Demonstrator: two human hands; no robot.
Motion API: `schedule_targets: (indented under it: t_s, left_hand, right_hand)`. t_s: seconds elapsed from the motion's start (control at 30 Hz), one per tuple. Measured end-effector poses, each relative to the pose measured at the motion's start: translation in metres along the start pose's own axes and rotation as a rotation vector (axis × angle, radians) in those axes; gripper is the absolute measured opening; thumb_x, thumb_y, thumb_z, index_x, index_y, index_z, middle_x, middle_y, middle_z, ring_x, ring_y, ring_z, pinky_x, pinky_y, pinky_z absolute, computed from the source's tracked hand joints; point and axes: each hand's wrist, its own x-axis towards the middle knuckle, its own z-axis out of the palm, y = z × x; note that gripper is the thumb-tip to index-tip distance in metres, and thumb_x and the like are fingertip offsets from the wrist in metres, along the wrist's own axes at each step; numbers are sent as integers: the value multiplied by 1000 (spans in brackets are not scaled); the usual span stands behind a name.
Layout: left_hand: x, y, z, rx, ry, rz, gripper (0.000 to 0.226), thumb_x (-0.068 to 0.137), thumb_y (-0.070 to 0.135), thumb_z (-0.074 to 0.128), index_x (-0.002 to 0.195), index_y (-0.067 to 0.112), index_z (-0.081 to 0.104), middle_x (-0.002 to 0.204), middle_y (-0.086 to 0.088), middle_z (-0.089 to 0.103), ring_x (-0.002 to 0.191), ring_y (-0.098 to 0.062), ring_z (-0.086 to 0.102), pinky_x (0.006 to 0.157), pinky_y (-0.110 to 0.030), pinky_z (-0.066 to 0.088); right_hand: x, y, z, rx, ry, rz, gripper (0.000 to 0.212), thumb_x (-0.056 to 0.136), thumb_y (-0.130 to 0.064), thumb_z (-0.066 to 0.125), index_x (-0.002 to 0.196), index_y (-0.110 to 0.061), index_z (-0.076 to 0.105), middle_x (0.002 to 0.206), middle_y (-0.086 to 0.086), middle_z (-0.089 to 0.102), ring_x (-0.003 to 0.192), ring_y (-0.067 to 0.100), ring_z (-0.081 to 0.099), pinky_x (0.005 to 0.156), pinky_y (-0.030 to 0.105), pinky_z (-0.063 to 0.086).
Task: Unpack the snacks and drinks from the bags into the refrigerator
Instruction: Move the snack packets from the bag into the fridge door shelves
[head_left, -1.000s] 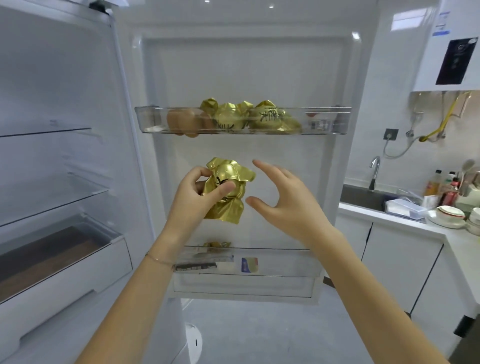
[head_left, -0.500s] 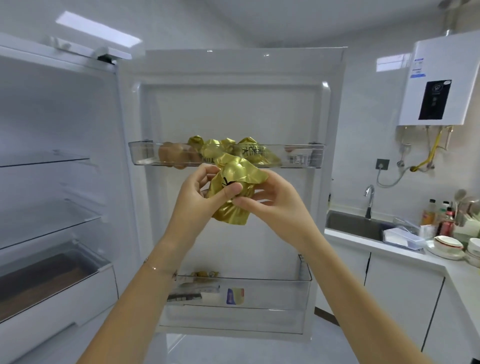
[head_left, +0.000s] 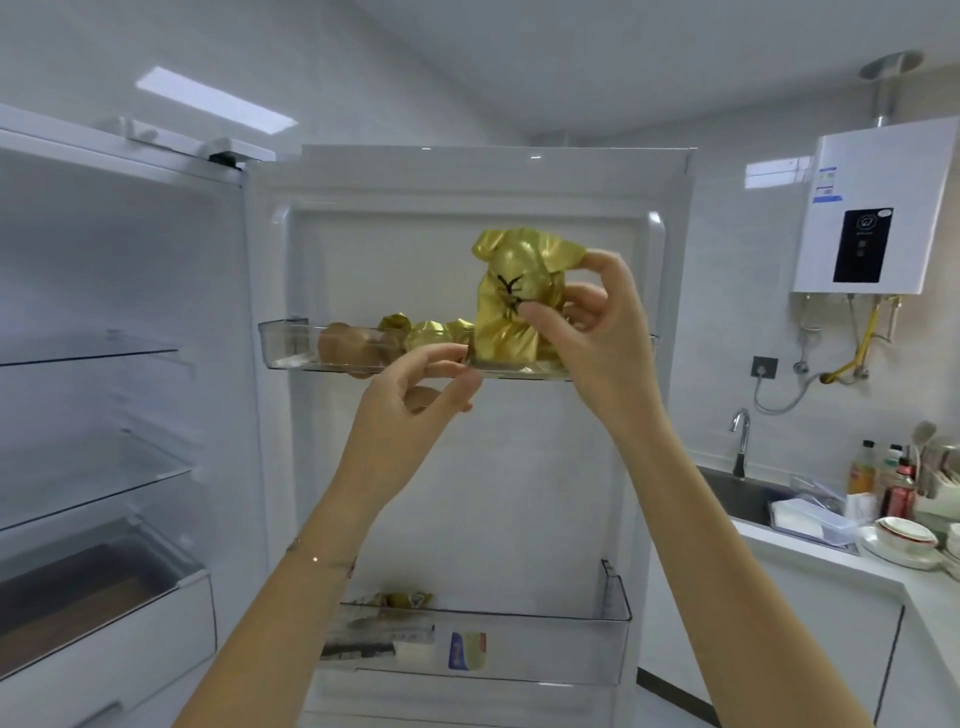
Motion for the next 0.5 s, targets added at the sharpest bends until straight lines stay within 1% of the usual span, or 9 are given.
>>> schedule_targets:
  t_s: [0.07, 0.1, 0.17, 0.23, 0.3, 0.37, 0.43, 0.5]
  left_hand:
    - [-2, -2, 2, 143, 22, 59, 40, 82, 55, 67, 114, 31, 65, 98, 14, 70, 83, -9, 69, 78, -27, 53]
    - [-4, -4, 3, 272, 14, 107, 43, 82, 60, 65, 116, 34, 64, 101, 16, 69, 87, -5, 67, 80, -25, 52]
    - [-9, -7, 4, 604, -32, 188, 51, 82, 68, 54, 121, 36, 61, 109, 20, 65, 97, 0, 61, 85, -24, 50]
    - [-14, -14, 4, 812, -99, 206, 53, 86, 66, 51, 126, 32, 61, 119, 17, 63, 107, -4, 59, 91, -27, 48]
    - [-17, -24, 3, 908, -150, 211, 58, 88, 68, 45, 126, 27, 61, 124, 12, 63, 111, -11, 60, 93, -32, 48]
    - [-17, -37, 0, 982, -156, 235, 64, 87, 69, 37, 123, 24, 64, 120, 8, 67, 107, -15, 64, 89, -35, 51]
    - [-16, -48, -4, 1045, -149, 244, 66, 86, 69, 35, 120, 22, 66, 117, 5, 69, 105, -17, 66, 85, -36, 52]
    - [-16, -54, -7, 1097, -144, 252, 67, 85, 69, 35, 119, 21, 67, 115, 4, 69, 106, -19, 66, 86, -38, 52]
  right_hand:
    - [16, -1, 1, -122, 55, -100, 34, 80, -11, 76, 106, -18, 56, 89, -8, 70, 75, 4, 66, 66, 18, 53]
    - [23, 0, 3, -180, 74, -145, 33, 79, -11, 76, 107, -17, 58, 91, -9, 68, 77, 2, 64, 67, 16, 51]
    - [35, 4, 7, -314, 92, -234, 34, 78, -8, 74, 109, -14, 61, 94, -9, 67, 83, 7, 63, 72, 18, 51]
    - [44, 10, 12, -438, 66, -279, 35, 77, -7, 72, 110, -13, 63, 98, -5, 67, 88, 15, 62, 76, 27, 51]
    - [50, 13, 19, -511, 10, -266, 36, 77, -5, 70, 111, -15, 66, 102, -2, 68, 93, 19, 62, 79, 33, 52]
    - [56, 16, 26, -595, -34, -251, 38, 76, -2, 69, 111, -16, 69, 105, 0, 70, 95, 21, 62, 81, 36, 52]
    - [61, 19, 30, -667, -90, -204, 39, 77, -3, 69, 113, -17, 70, 107, 1, 71, 98, 22, 63, 84, 35, 52]
    - [65, 21, 31, -709, -167, -121, 42, 78, -5, 70, 118, -19, 69, 113, 2, 70, 103, 22, 63, 89, 33, 51]
